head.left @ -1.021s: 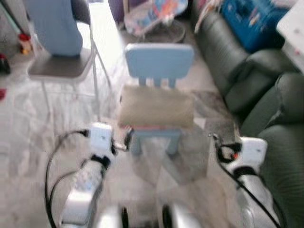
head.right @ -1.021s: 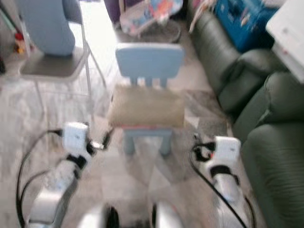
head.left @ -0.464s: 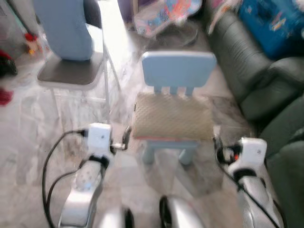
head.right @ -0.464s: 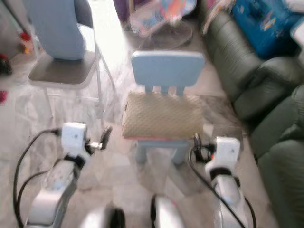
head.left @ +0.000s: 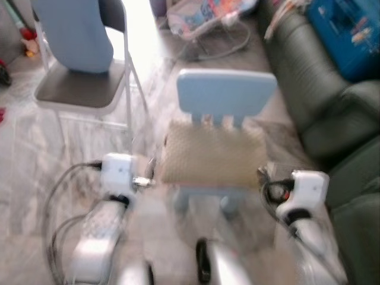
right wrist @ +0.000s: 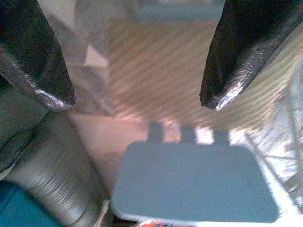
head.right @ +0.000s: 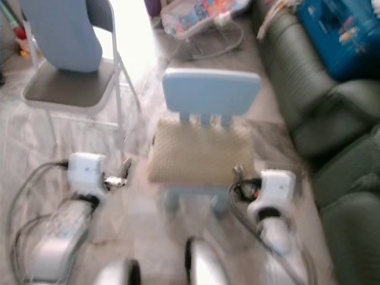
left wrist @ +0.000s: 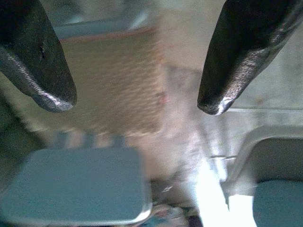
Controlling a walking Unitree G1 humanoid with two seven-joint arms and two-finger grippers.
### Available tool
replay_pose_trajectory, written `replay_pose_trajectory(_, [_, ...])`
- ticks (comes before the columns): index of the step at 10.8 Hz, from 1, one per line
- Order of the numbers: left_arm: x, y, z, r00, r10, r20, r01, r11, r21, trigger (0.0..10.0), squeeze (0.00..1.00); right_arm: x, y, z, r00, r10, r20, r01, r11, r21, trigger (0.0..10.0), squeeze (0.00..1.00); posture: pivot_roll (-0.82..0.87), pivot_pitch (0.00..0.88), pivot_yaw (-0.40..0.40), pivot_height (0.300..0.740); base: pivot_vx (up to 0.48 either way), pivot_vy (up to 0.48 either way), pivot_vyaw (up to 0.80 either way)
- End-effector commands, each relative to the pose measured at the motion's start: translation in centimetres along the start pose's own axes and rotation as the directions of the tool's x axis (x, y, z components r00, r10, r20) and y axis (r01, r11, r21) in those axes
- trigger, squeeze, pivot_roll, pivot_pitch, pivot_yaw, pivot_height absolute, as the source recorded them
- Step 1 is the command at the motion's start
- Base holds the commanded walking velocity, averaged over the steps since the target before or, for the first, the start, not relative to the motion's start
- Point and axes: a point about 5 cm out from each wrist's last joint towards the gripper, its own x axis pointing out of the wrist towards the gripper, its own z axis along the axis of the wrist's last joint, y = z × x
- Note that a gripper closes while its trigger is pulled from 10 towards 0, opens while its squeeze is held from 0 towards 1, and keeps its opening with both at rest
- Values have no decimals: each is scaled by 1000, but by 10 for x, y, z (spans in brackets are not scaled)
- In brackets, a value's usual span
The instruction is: Move the pillow to the sofa
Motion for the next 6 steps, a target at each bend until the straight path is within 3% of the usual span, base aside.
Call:
replay_pose_trajectory(1, [-3, 6, 1, 1000, 17, -4, -17, 1000, 4, 10000, 0, -2, 1, -1, 1000, 5, -9, -5, 1000, 4, 10000, 0, -41, 238, -43, 740, 341, -334, 0])
replay_pose_trajectory(2, [-2, 6, 1, 1000, 19, -1, -19, 1000, 1, 10000, 0, -1, 1, -1, 1000, 6, -10, -6, 1000, 4, 10000, 0, -41, 238, -45, 740, 349, -322, 0])
replay_pose_trajectory(6, [-3, 14, 4, 995, 102, -11, -102, 994, -29, 10000, 0, 0, 0, -1, 1000, 21, -21, -21, 1000, -5, 10000, 0, -24, 269, -69, 740, 0, 0, 0])
